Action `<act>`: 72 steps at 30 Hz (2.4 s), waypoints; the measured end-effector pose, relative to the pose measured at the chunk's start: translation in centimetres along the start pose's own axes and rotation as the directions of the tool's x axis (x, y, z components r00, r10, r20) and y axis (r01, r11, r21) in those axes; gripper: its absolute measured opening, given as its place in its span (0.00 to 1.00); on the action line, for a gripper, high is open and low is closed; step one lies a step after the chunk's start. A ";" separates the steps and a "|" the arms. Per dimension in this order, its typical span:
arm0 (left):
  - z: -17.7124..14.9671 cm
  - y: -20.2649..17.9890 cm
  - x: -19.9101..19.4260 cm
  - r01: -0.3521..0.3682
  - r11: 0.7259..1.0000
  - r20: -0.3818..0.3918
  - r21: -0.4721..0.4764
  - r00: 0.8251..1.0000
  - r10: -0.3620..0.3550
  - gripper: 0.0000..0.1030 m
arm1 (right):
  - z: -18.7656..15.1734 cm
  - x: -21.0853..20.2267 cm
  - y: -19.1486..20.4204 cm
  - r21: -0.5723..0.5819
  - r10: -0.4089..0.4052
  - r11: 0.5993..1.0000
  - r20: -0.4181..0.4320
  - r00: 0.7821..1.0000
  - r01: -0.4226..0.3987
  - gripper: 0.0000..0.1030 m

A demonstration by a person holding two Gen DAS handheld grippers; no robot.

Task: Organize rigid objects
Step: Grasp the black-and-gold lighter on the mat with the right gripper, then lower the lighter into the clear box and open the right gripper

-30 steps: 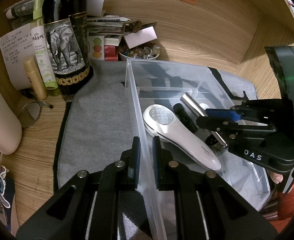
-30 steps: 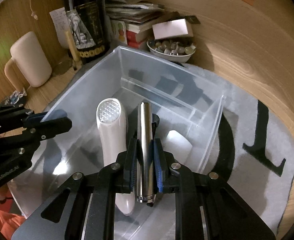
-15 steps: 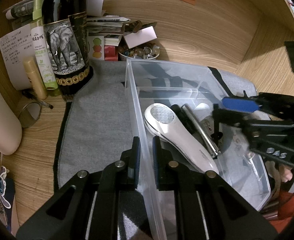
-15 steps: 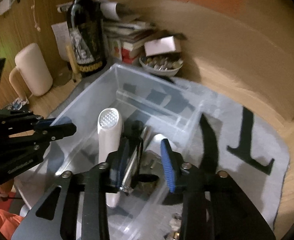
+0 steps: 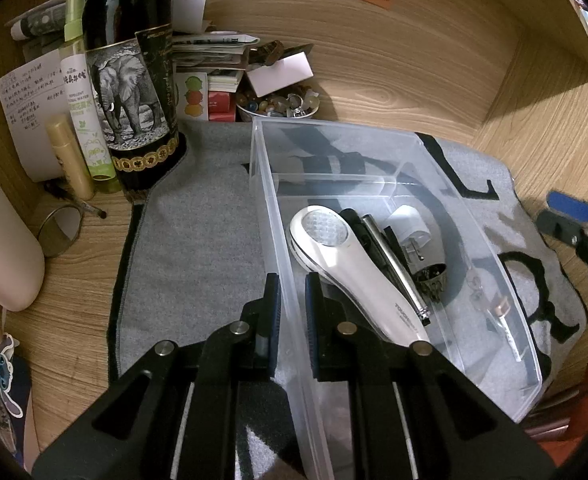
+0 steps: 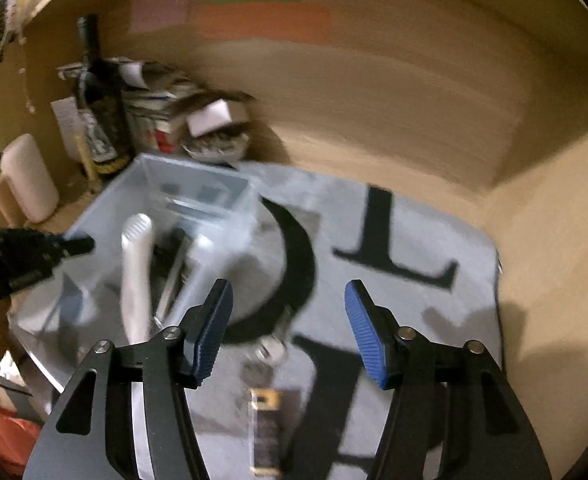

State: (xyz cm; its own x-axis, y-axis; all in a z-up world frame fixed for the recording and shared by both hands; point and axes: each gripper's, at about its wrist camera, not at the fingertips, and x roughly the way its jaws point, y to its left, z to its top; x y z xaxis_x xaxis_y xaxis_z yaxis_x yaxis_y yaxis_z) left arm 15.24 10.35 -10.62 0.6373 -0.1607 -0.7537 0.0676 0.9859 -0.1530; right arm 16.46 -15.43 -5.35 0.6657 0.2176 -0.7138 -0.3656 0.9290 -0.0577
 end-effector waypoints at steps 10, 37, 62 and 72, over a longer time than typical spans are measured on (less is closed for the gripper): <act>0.0 0.1 0.0 -0.004 1.000 -0.005 0.003 1.000 0.004 0.11 | -5.4 2.6 -0.6 0.045 0.025 0.999 -0.175 0.984 -0.018 0.53; 0.1 -0.2 0.0 -0.014 1.000 -0.003 0.001 1.000 0.014 0.11 | -3.1 1.9 -1.2 0.058 0.033 0.998 -0.060 0.998 -0.030 0.21; 0.0 -0.2 0.0 -0.015 1.000 -0.004 -0.001 1.000 0.015 0.11 | 3.7 4.5 7.4 -0.130 0.239 0.963 -0.004 0.971 -0.238 0.21; -0.1 -0.3 0.1 -0.014 1.000 -0.004 -0.001 1.000 0.014 0.11 | 3.3 7.4 9.0 -0.149 0.261 0.950 -0.116 0.958 -0.276 0.21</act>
State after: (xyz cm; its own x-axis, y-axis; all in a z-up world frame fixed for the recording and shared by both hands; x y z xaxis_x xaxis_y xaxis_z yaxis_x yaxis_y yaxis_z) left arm 15.20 10.04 -10.67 0.6349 -0.1470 -0.7585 0.0578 0.9880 -0.1430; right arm 20.23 -4.47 -8.80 0.4672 0.4162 -0.7801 -0.6277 0.7775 0.0388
